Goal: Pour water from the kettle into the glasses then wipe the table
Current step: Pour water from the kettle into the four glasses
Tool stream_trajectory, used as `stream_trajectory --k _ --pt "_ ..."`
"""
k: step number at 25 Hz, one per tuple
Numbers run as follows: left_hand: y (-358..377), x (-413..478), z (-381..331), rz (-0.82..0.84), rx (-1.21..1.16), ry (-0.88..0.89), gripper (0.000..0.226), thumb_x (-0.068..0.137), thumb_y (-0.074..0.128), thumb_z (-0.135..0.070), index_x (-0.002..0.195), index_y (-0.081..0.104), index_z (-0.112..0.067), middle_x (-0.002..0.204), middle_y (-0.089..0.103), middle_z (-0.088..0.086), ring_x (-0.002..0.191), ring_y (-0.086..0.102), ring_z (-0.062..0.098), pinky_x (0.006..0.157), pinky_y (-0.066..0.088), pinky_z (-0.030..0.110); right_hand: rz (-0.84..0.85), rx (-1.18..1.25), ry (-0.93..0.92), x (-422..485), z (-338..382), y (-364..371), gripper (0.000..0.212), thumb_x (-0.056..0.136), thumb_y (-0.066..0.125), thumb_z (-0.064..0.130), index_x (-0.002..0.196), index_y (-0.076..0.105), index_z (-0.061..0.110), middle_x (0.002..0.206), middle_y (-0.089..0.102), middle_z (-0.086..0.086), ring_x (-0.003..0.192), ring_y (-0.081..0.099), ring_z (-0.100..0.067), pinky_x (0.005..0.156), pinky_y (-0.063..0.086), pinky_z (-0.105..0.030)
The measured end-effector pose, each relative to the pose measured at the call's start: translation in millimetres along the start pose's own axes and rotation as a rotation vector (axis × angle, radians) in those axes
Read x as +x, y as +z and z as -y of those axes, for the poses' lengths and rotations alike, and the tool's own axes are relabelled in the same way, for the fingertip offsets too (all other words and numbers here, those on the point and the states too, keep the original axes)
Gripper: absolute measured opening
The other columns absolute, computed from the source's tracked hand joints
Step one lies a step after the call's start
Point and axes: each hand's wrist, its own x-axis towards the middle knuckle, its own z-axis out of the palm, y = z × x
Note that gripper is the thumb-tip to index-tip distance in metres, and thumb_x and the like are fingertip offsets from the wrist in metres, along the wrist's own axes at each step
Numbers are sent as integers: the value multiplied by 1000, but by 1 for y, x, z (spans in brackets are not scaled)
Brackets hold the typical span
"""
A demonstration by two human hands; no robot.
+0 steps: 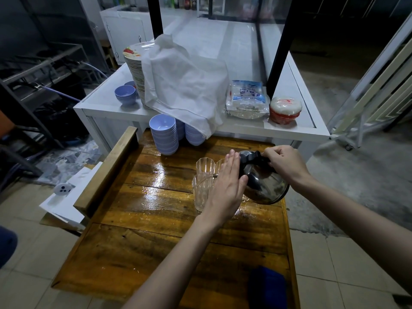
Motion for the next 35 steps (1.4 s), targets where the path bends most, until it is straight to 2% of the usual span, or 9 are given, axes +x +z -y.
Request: stream_trajectory --k 7,14,21,25,29,32,35 --pt "2 1 1 -18 -8 4 59 104 25 -35 153 -1 -16 162 -6 0 146 -12 2 117 -7 19 7 -31 -9 -1 8 -4 38 89 56 26 55 66 10 56 61 -5 59 54 -20 55 36 -31" --pt "2 0 0 -36 -23 10 59 104 26 -34 153 0 -15 162 -6 -1 146 -12 2 117 -7 18 3 -66 -33 -3 13 -8 40 89 55 26 55 64 7 57 62 -11 55 50 -18 51 33 -29" --pt "1 0 -3 -38 -27 10 58 104 26 -33 153 0 -15 162 -6 -1 146 -12 1 118 -5 20 -8 -98 -44 -5 18 -12 46 89 55 24 44 50 17 49 51 0 51 45 -16 49 31 -30" --pt "1 1 -3 -42 -34 8 58 104 25 -34 153 0 -16 162 -5 0 146 -11 1 120 -3 23 -15 -115 -51 -4 21 -14 44 89 56 24 45 53 16 49 52 1 51 46 -15 49 33 -29" --pt "1 1 -4 -39 -42 2 59 104 25 -34 153 0 -16 162 -5 -1 146 -11 2 120 -2 24 -11 -117 -58 -5 23 -14 41 90 56 25 50 58 15 53 57 -2 51 49 -12 43 31 -16" --pt "-1 1 -4 -37 -41 -3 58 104 25 -34 153 0 -16 162 -5 -1 146 -12 1 119 -3 23 -11 -125 -45 -4 24 -13 39 89 56 26 53 62 14 56 60 -5 53 51 -13 47 34 -25" --pt "-1 1 -4 -34 -32 -4 58 104 25 -34 153 -1 -17 162 -6 -2 145 -12 0 119 -3 22 -9 -121 -37 -4 22 -12 41 90 55 26 51 60 13 54 58 -4 51 49 -14 45 32 -20"
